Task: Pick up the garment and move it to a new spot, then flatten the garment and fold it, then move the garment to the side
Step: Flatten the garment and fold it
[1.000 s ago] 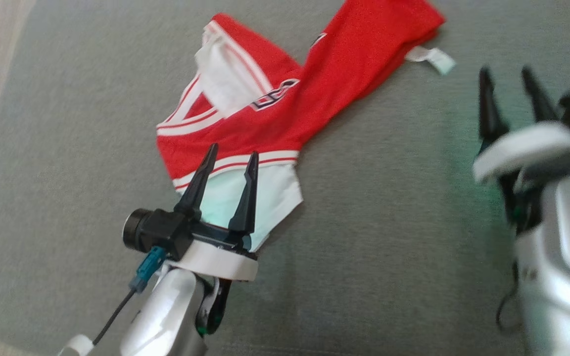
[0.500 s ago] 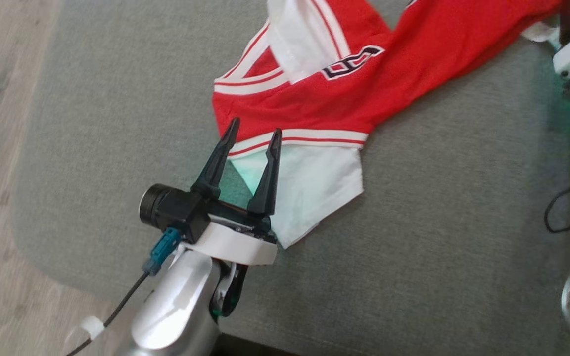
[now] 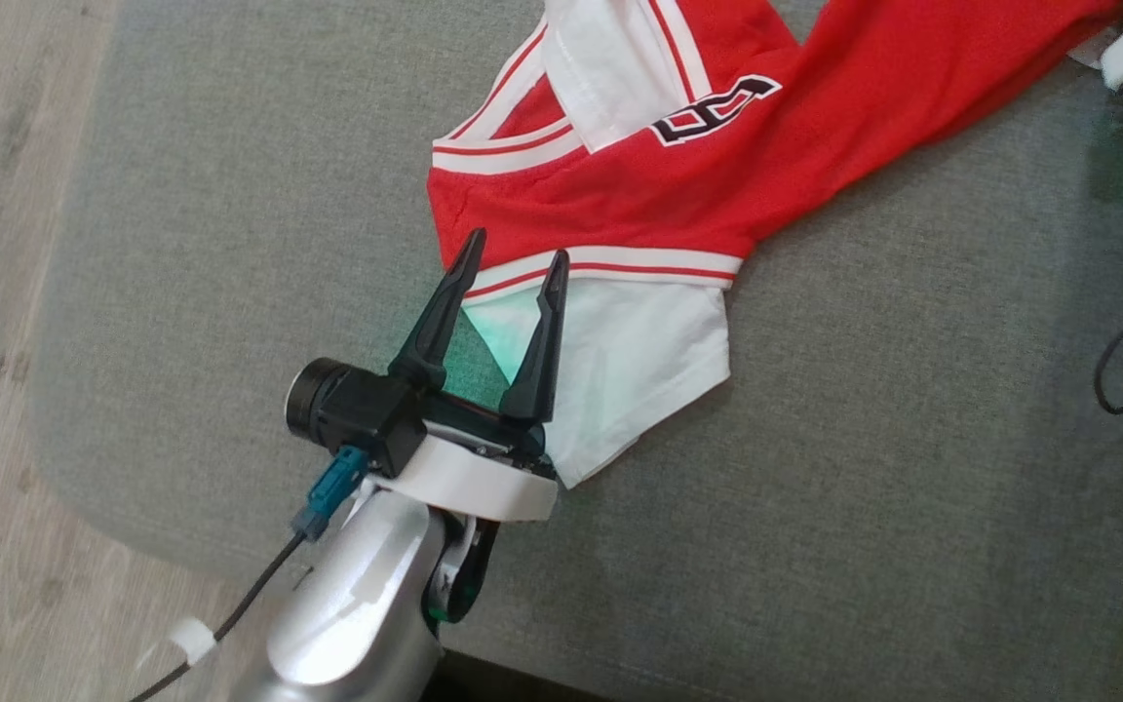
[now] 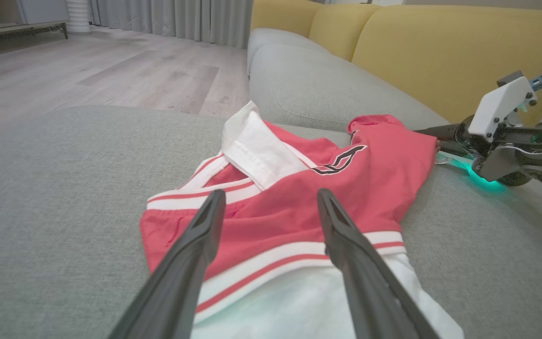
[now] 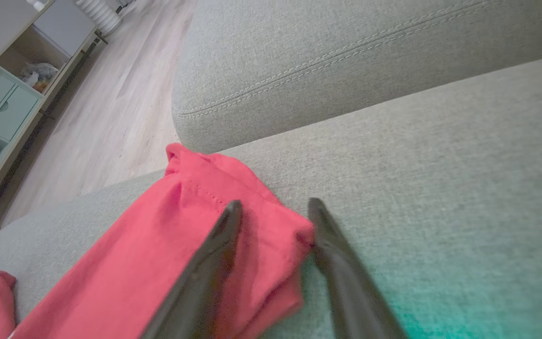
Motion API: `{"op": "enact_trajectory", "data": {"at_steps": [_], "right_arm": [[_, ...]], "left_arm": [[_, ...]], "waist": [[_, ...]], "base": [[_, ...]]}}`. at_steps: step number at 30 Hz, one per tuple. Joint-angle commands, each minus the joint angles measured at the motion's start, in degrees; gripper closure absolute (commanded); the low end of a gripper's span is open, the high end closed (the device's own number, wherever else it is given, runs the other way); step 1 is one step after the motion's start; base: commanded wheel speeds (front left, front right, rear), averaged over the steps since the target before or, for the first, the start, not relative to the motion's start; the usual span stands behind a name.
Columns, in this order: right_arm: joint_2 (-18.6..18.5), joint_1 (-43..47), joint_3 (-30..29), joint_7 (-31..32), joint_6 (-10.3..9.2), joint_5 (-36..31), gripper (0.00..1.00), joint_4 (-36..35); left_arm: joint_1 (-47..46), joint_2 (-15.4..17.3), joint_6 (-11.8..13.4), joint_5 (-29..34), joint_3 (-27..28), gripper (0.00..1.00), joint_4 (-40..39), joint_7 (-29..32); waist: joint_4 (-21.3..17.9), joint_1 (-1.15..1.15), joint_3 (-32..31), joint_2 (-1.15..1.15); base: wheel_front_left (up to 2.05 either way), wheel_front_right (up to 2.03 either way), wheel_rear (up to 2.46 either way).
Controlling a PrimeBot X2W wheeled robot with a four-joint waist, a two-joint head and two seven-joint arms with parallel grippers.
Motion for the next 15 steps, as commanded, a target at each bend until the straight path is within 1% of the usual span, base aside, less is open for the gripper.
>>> {"op": "enact_trajectory", "data": {"at_steps": [1,10,11,15], "right_arm": [[1.70,-0.77,2.07,-0.39,-0.04,1.50,1.00,0.04],[1.00,0.06,8.77,-4.42,-0.04,6.09,1.00,-0.42],[1.00,0.06,8.77,-4.42,-0.04,6.09,1.00,-0.42],[0.36,1.93,12.58,-7.16,-0.04,7.91,1.00,-1.66]], "left_arm": [[-1.39,0.45,0.25,-0.34,1.65,0.00,-1.45,-0.29],[-1.23,0.45,0.05,0.06,2.17,0.00,-0.79,-0.29],[-1.23,0.45,0.05,0.06,2.17,0.00,-0.79,-0.29],[-0.65,0.45,-0.11,0.33,2.61,0.00,-0.34,-0.29]], "waist": [[-0.22,0.00,-0.15,0.00],[-1.44,0.00,-2.06,0.00],[-1.44,0.00,-2.06,0.00],[-2.38,0.00,-4.32,0.00]], "base": [[0.00,0.00,0.00],[0.00,0.00,0.00],[0.00,0.00,0.00],[0.00,0.00,0.00]]}}
